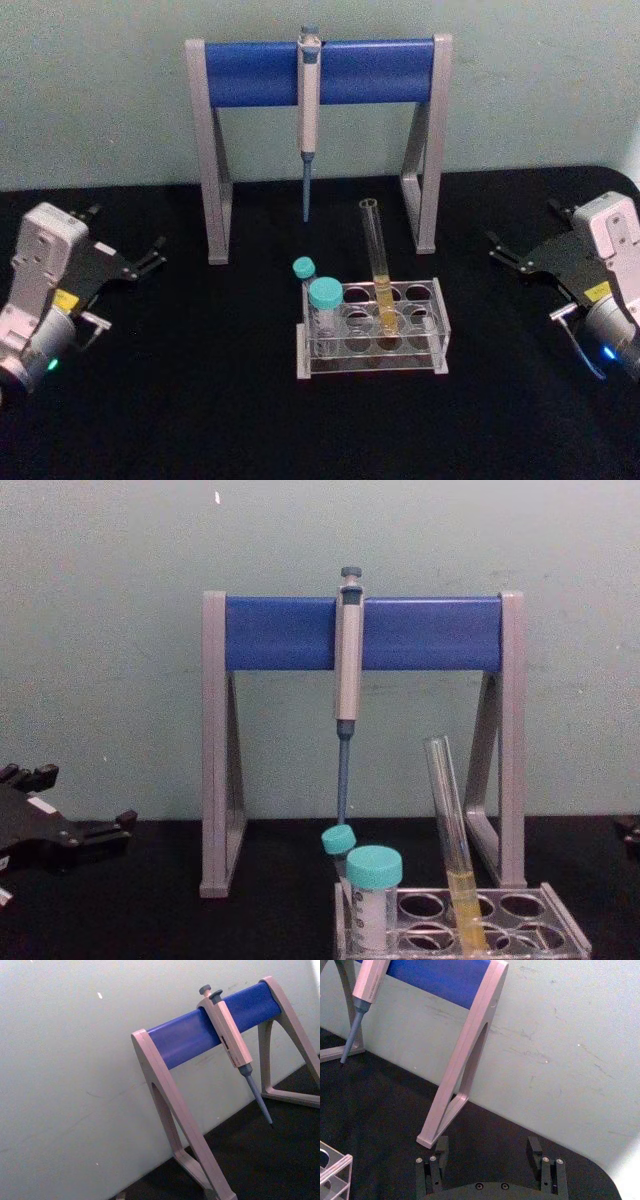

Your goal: Pick up the test tube from the test tube rack, shake it, then place it back into the test tube rack.

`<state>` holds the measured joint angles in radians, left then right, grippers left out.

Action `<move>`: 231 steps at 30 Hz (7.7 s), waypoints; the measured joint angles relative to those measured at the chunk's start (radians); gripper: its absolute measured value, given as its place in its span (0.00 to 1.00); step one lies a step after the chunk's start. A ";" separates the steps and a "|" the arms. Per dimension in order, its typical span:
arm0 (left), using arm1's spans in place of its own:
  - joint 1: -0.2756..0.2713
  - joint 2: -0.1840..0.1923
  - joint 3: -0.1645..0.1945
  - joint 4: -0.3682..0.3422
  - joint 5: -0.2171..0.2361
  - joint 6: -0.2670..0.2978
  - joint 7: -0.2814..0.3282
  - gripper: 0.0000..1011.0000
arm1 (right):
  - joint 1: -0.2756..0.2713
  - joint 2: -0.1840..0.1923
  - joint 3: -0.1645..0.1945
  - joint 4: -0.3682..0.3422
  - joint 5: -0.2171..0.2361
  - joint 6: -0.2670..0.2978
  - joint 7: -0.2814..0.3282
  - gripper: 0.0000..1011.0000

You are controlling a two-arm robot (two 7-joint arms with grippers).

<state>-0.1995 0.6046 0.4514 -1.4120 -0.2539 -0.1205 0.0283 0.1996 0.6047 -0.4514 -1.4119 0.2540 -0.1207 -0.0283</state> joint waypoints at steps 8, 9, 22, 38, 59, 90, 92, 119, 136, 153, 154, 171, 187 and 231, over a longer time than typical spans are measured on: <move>0.000 0.000 0.000 0.000 0.000 0.000 0.000 0.99 | 0.000 0.000 0.000 0.000 0.000 0.000 0.000 0.99; 0.000 0.000 0.000 0.000 0.000 0.000 0.000 0.99 | 0.000 0.000 0.000 0.000 0.000 0.000 0.000 0.99; 0.000 0.000 0.000 0.000 0.000 0.000 0.000 0.99 | 0.000 0.000 0.000 0.000 0.000 0.000 0.000 0.99; 0.000 0.000 0.000 0.000 0.000 0.000 0.000 0.99 | 0.000 0.000 0.000 0.000 0.000 0.000 0.000 0.99; 0.000 0.000 0.000 0.000 0.000 0.000 0.000 0.99 | -0.039 0.003 0.061 -0.061 0.082 -0.115 0.139 0.99; 0.000 0.000 0.000 0.000 0.000 0.000 0.000 0.99 | 0.076 -0.079 -0.011 -0.072 0.207 0.061 0.516 0.99; 0.000 0.000 0.000 0.000 0.000 0.000 0.000 0.99 | 0.082 -0.084 -0.011 -0.067 0.207 0.077 0.518 0.99; 0.000 0.000 0.000 0.000 0.000 0.000 0.000 0.99 | 0.183 -0.115 -0.039 0.007 0.218 0.263 0.585 0.99; 0.000 0.000 0.000 0.000 0.000 0.000 0.000 0.99 | 0.187 -0.117 -0.041 0.018 0.225 0.247 0.591 0.99; 0.000 0.000 0.000 0.000 0.000 0.000 0.000 0.99 | 0.187 -0.116 -0.040 0.016 0.223 0.248 0.590 0.99; 0.000 0.000 0.000 0.000 0.000 0.000 0.000 0.99 | 0.187 -0.116 -0.040 0.016 0.223 0.248 0.590 0.95; 0.000 0.000 0.000 0.000 0.000 0.000 0.000 0.99 | 0.187 -0.116 -0.040 0.015 0.223 0.248 0.589 0.49; 0.000 0.000 0.000 0.000 0.000 0.000 0.000 0.99 | 0.187 -0.116 -0.040 0.015 0.223 0.248 0.590 0.23; 0.000 0.000 0.000 0.000 0.000 0.000 0.000 0.99 | 0.065 -0.119 0.122 -0.114 0.303 -0.053 0.547 0.23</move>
<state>-0.1995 0.6047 0.4514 -1.4120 -0.2539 -0.1205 0.0283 0.2642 0.4855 -0.3297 -1.5256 0.5566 -0.1732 0.5192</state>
